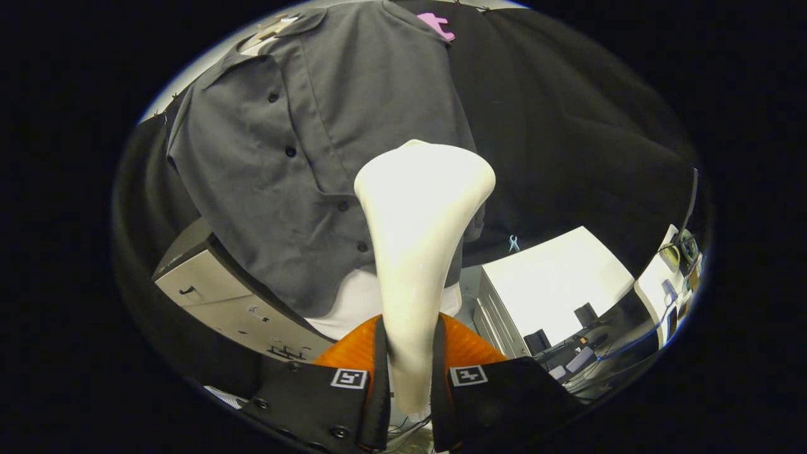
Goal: Iron the clothes twice with a garment steamer, once on the left side and once on the right side.
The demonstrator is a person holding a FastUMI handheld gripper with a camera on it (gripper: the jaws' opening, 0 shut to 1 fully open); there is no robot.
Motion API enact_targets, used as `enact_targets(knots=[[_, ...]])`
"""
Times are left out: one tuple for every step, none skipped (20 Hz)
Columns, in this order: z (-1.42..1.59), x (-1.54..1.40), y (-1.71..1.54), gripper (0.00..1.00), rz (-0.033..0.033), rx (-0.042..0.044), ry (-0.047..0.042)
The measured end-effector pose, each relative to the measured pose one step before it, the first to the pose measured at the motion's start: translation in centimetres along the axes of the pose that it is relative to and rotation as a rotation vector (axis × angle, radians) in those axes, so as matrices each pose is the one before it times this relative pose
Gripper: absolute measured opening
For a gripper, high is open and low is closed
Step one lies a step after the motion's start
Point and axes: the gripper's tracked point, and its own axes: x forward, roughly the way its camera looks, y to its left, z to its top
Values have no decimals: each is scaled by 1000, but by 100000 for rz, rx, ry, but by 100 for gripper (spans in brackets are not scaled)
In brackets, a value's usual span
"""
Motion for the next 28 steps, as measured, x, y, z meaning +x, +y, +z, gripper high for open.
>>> enact_targets(knots=[[749, -1176, 706, 34, -81, -301, -2302], [862, -1081, 896, 34, -72, -74, -2413], [870, -1036, 1180, 34, -38, 21, -2586], [919, -1076, 955, 34, -259, -178, -2730], [960, -1172, 790, 34, -441, -598, -2839], [845, -1100, 786, 34, -619, -318, -3054], [864, -1250, 841, 34, -407, -153, -3225], [916, -1028, 956, 34, -318, -60, -2829], [883, -994, 796, 34, -438, -300, -2700], [902, -964, 713, 34, -484, -377, -2963], [924, -1098, 411, 34, -463, -145, -2776], [663, -819, 522, 34, -342, -540, -2204], [620, -955, 255, 34, -575, -209, -2239], [673, -858, 320, 34, -726, 187, -2516], [854, -725, 249, 34, -503, -130, -2348], [883, -808, -59, 34, -893, 292, -2470], [703, -899, -167, 34, -1101, 483, -2408], [677, -727, -164, 34, -981, 406, -2193], [716, -526, -173, 34, -929, 508, -2284], [385, -466, -343, 34, -584, -45, -722], [335, -351, -87, 34, 142, -81, -34], [532, -234, 45, 34, 480, -83, -1158], [583, -211, 67, 34, 232, 52, -1313], [460, -139, 65, 34, 213, 89, -927], [278, -132, 65, 34, 343, 219, -719], [146, -88, -128, 34, 522, -113, -223], [160, 14, 23, 34, 213, 71, -307], [10, 70, -86, 34, 7, 122, -286]])
